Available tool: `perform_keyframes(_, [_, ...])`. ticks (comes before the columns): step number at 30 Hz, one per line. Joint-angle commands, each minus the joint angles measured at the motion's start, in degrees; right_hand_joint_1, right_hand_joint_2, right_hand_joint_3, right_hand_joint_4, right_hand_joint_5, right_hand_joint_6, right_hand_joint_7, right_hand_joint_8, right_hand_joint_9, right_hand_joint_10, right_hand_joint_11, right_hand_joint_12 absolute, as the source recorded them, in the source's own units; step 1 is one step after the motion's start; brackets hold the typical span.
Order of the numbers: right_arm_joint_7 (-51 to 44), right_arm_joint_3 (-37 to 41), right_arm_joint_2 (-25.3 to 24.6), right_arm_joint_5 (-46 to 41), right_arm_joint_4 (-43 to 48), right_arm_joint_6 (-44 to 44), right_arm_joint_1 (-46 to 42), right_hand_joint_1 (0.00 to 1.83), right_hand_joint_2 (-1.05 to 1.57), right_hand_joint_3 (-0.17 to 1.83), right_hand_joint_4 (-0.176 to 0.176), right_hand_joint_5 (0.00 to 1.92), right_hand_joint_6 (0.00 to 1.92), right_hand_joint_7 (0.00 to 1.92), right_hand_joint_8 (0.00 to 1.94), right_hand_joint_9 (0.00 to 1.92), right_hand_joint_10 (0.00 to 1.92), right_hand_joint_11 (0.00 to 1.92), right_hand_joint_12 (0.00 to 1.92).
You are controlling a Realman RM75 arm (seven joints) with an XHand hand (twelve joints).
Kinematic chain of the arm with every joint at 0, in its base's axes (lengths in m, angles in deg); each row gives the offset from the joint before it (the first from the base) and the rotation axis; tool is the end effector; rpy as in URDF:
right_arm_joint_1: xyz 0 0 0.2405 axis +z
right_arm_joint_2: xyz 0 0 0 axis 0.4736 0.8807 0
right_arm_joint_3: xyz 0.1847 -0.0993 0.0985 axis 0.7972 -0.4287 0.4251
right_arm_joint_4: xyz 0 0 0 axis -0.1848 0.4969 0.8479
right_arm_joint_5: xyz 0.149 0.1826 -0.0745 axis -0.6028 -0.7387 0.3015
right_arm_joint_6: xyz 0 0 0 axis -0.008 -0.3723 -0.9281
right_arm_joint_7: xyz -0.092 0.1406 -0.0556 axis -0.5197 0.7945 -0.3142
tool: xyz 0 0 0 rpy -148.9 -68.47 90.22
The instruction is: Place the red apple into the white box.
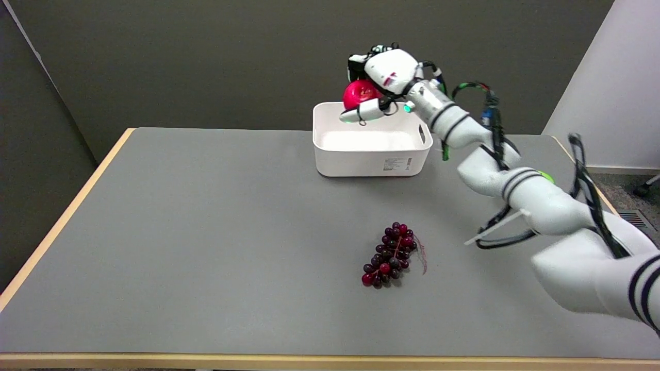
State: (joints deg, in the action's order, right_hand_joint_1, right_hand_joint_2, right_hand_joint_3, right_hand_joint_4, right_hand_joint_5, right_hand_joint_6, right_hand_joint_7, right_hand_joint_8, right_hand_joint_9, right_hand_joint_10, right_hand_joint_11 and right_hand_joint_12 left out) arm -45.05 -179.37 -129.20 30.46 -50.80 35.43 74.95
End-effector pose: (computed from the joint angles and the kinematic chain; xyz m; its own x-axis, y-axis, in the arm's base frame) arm -0.1359 -0.5590 0.3342 0.9667 0.2543 -0.0299 0.0942 -0.2445 0.9651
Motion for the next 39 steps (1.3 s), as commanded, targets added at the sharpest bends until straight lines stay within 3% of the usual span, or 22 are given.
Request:
perform_keyframes(1, [-8.2,-4.1,-9.7,1.2,-17.2,19.0,13.0,1.18,1.11,0.31,-0.103,0.58,1.57,0.87,1.3,0.81,1.45,0.38,1.41])
perform_keyframes(10, [-7.8,-3.7,-7.4,-2.0,-13.5,22.6,8.3,1.17,1.12,0.29,-0.107,0.57,1.56,0.86,1.33,0.8,1.46,0.38,1.42])
perform_keyframes(15, [-7.8,-3.3,-4.4,-8.2,-6.0,22.6,3.1,1.17,1.13,0.29,-0.108,0.57,1.57,0.86,1.33,0.8,1.47,0.38,1.43])
perform_keyframes(16, [-7.8,-3.1,-3.9,-9.6,-4.7,22.6,2.2,1.16,1.14,0.27,-0.095,0.56,1.57,0.85,1.34,0.79,1.46,0.36,1.42])
perform_keyframes(17, [-7.8,-3.0,-2.9,-12.0,-2.3,22.6,0.8,1.14,1.18,0.22,-0.066,0.55,1.59,0.82,1.35,0.76,1.43,0.32,1.39])
perform_keyframes(18, [-7.8,-3.0,-2.4,-13.7,-0.6,22.6,-0.1,1.09,1.14,0.3,-0.023,0.53,1.52,0.78,1.29,0.74,1.4,0.29,1.38])
perform_keyframes(19, [-7.8,-2.9,-1.5,-16.1,1.8,22.6,-1.5,0.95,0.92,0.69,0.067,0.47,1.25,0.72,1.06,0.71,1.35,0.29,1.37])
perform_keyframes(20, [-7.9,-2.9,-0.3,-18.1,4.2,22.3,-2.5,0.85,0.78,0.91,0.116,0.42,1.04,0.66,0.86,0.66,1.28,0.28,1.37])
perform_keyframes(22, [-8.2,-2.7,1.5,-19.5,8.5,22.1,-4.6,0.75,0.71,0.94,0.113,0.36,0.77,0.51,0.56,0.51,1.08,0.28,1.41])
perform_keyframes(26, [-8.2,-1.1,4.4,-19.5,16.0,22.8,-9.0,0.68,0.67,0.96,0.106,0.31,0.6,0.42,0.45,0.42,0.98,0.28,1.45])
perform_keyframes(34, [-8.2,3.0,6.4,-19.5,23.2,24.4,-14.4,0.42,0.63,0.88,0.119,0.27,0.53,0.33,0.34,0.31,0.89,0.32,1.51])
perform_keyframes(39, [-8.0,3.5,6.9,-19.5,24.2,24.3,-15.6,0.38,0.59,0.91,0.123,0.25,0.51,0.25,0.3,0.24,0.81,0.31,1.52])
